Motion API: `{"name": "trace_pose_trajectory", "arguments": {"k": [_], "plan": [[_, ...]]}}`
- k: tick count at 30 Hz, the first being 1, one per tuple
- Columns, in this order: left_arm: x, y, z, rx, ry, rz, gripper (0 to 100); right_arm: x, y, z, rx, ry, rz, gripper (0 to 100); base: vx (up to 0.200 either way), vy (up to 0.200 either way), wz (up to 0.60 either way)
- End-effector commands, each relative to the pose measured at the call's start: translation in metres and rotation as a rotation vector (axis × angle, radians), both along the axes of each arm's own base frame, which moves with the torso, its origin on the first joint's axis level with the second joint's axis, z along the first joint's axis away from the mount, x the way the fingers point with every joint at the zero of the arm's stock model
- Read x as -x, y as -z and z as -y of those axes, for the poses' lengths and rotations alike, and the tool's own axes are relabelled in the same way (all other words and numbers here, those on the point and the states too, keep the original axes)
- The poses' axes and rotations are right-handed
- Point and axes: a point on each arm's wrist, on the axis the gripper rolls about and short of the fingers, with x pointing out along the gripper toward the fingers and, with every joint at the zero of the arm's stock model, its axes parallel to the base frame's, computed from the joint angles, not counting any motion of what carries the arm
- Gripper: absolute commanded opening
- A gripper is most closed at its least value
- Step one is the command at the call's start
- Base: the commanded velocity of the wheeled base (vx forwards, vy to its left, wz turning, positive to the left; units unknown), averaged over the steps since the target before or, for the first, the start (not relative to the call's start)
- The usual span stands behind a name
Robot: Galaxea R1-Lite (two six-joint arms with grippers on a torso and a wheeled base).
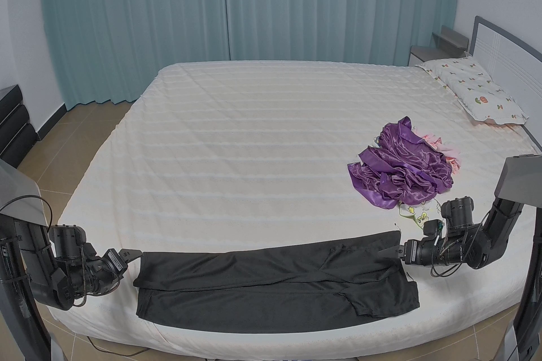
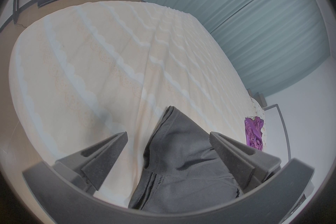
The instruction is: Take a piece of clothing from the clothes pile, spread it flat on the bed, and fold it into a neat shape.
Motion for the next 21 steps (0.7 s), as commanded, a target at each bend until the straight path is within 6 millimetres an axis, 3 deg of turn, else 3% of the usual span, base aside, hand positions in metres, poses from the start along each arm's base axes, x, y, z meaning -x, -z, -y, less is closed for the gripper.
{"name": "trace_pose_trajectory", "arguments": {"k": [1, 12, 17, 21], "plan": [[-0.017, -0.003, 0.008, -0.027, 0.019, 0.043, 100, 0.007, -0.011, -0.001, -0.034, 0.038, -0.009, 100, 0.0, 0.0, 0.0], [-0.066, -0.004, 0.032, -0.079, 0.103, 0.104, 100, 0.029, 0.004, 0.0, -0.045, 0.045, -0.007, 100, 0.0, 0.0, 0.0], [-0.068, 0.0, 0.03, -0.212, 0.11, 0.049, 100, 0.037, 0.007, 0.0, -0.074, 0.071, 0.004, 100, 0.0, 0.0, 0.0], [-0.068, 0.002, 0.03, -0.22, 0.11, 0.036, 100, 0.041, 0.009, 0.001, -0.095, 0.087, 0.02, 100, 0.0, 0.0, 0.0]]}}
